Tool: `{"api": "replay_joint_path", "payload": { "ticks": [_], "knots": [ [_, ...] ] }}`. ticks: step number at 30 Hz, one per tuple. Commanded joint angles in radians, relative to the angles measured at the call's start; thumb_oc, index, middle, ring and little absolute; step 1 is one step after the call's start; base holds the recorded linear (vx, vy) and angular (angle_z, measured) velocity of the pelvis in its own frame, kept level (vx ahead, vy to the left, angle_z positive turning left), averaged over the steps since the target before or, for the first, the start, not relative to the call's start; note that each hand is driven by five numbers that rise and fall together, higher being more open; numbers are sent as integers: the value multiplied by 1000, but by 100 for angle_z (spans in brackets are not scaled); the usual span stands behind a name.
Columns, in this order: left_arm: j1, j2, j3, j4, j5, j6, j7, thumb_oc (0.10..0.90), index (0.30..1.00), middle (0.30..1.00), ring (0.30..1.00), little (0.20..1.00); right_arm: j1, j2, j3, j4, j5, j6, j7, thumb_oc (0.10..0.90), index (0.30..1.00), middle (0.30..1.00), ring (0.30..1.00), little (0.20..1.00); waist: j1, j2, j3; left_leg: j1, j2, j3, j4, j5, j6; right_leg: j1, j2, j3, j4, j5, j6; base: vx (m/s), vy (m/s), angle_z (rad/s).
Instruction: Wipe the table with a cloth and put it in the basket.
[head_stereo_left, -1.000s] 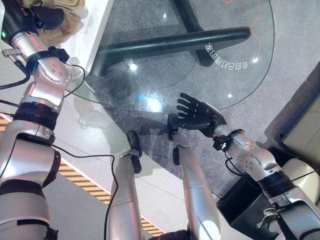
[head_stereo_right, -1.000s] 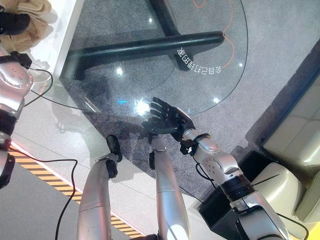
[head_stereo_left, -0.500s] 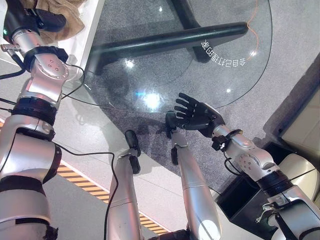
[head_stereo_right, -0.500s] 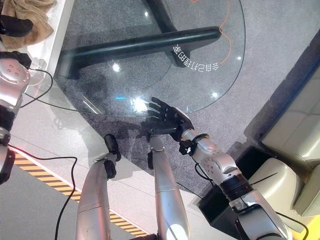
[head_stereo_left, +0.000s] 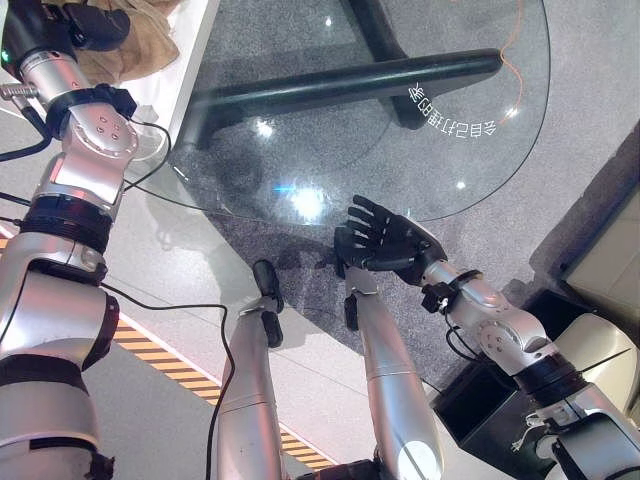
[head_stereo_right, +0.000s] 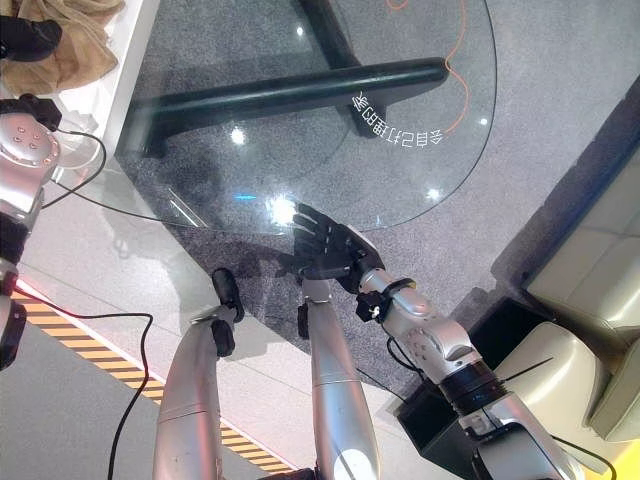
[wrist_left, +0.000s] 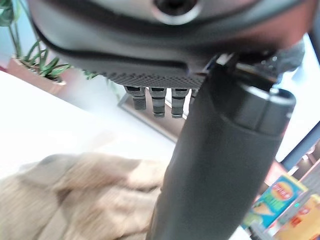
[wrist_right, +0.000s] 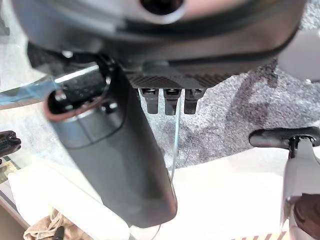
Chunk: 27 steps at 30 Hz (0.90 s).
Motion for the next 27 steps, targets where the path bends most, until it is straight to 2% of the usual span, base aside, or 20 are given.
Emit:
{"api": "replay_joint_path", "payload": {
  "ticks": [1, 4, 5, 11, 12, 18, 20, 22, 24, 26, 27],
  "knots": [
    [45, 120, 106, -121, 81, -106, 134, 800, 900, 900, 900, 900, 85, 9, -78, -136, -25, -66, 4, 800, 900, 900, 900, 900, 52, 37, -21, 129, -55, 20, -203, 78, 63, 71, 37, -35, -60, 1, 14, -47, -67, 4],
    [101, 131, 166, -171, 103, -144, 151, 800, 900, 900, 900, 900, 113, 26, -92, -155, -48, -72, 0, 800, 900, 900, 900, 900, 66, 46, -21, 154, -61, 14, -215, 84, 63, 97, 39, -45, -51, -17, 9, -77, -91, 1],
    [111, 137, 192, -190, 112, -154, 154, 800, 900, 900, 900, 900, 112, 28, -102, -162, -54, -72, 1, 800, 900, 900, 900, 900, 65, 45, -21, 136, -64, 25, -226, 118, 67, 83, 33, -52, -61, 7, 0, -131, -124, 4],
    [238, 126, 306, -296, 138, -218, 150, 800, 900, 900, 900, 900, 155, 51, -125, -185, -72, -80, -4, 800, 900, 900, 900, 900, 90, 55, -21, 192, -71, 18, -252, 133, 62, 148, 40, -74, -51, -30, -13, -72, -103, 11],
    [290, 111, 343, -330, 141, -246, 144, 800, 900, 900, 900, 900, 171, 61, -131, -190, -78, -86, 0, 800, 900, 900, 900, 900, 100, 58, -21, 213, -71, 14, -263, 138, 61, 170, 44, -82, -46, -44, -18, -85, -148, 6],
    [534, 41, 477, -503, 132, -306, 25, 800, 900, 900, 900, 900, 226, 90, -159, -200, -101, -100, 15, 800, 900, 900, 900, 900, 141, 65, -21, 299, -76, -10, -293, 154, 48, 269, 63, -116, -21, -112, -40, -82, -143, 11],
    [660, -11, 524, -582, 104, -347, -31, 800, 900, 900, 900, 900, 256, 96, -168, -195, -106, -112, 25, 800, 900, 900, 900, 900, 158, 64, -21, 333, -78, -21, -297, 159, 38, 317, 67, -128, -17, -137, -48, -70, -171, 10],
    [752, -63, 537, -653, 78, -347, -100, 800, 900, 900, 900, 900, 274, 104, -167, -187, -115, -119, 29, 800, 900, 900, 900, 900, 171, 63, -21, 358, -78, -28, -300, 162, 30, 353, 68, -140, -17, -152, -54, -63, -162, 17],
    [834, -105, 540, -722, 44, -343, -165, 800, 900, 900, 900, 900, 293, 110, -172, -187, -122, -119, 46, 800, 900, 900, 900, 900, 184, 61, -21, 382, -78, -38, -304, 167, 23, 386, 70, -154, -16, -166, -61, -61, -162, 10],
    [941, -175, 522, -791, 54, -356, -227, 800, 900, 900, 900, 900, 318, 115, -171, -170, -127, -131, 60, 800, 900, 900, 900, 900, 201, 56, -21, 413, -79, -51, -305, 170, 14, 435, 72, -166, -18, -181, -65, -48, -208, 12],
    [1013, -232, 496, -832, 23, -351, -292, 800, 900, 900, 900, 900, 339, 121, -164, -155, -130, -142, 69, 800, 900, 900, 900, 900, 214, 54, -21, 435, -79, -63, -305, 172, 8, 468, 72, -176, -16, -190, -66, -32, -183, 10]
  ]
}}
